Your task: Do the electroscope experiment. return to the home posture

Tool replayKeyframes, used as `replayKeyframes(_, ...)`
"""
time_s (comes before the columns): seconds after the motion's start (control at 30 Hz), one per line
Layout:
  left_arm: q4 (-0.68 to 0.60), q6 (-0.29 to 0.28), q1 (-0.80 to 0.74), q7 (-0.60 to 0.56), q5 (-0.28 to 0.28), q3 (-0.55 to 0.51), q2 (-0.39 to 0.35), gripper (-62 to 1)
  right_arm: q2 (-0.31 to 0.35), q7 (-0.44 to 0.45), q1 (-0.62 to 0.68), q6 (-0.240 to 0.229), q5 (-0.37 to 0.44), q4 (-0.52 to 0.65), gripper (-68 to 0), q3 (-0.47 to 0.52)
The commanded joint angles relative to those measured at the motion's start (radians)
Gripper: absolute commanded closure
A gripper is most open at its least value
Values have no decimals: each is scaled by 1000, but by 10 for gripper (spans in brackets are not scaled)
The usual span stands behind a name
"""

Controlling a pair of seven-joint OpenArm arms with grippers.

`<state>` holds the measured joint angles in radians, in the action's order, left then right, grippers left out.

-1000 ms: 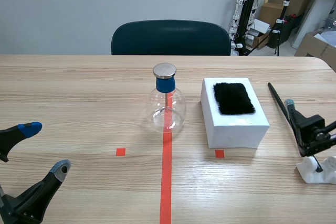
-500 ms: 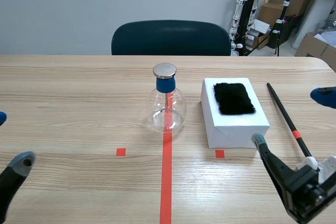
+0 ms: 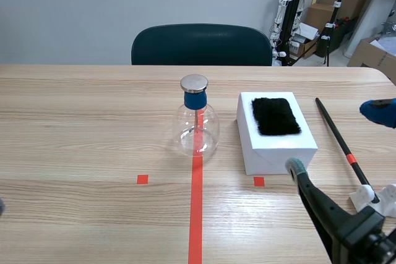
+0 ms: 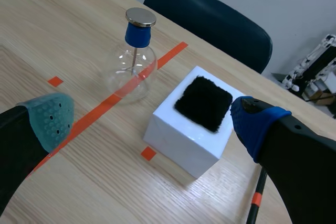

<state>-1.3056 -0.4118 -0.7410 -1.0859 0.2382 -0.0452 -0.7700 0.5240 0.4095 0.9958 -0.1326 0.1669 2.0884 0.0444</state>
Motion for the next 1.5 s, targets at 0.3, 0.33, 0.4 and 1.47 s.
replayKeyframes(0.3,-348,172,-274,132,89,-16,7,-623,1,47,104,-21,-3,22,-613,9)
replayKeyframes(0.33,-378,185,-293,150,89,-16,7,-623,-3,50,118,-16,-3,22,-613,10)
replayKeyframes(0.4,-431,204,-324,180,89,-16,7,-623,-14,50,144,-10,-3,22,-613,16)
replayKeyframes(1.47,-560,269,-386,377,87,-16,-32,-623,-1,109,182,-127,-32,22,-613,59)
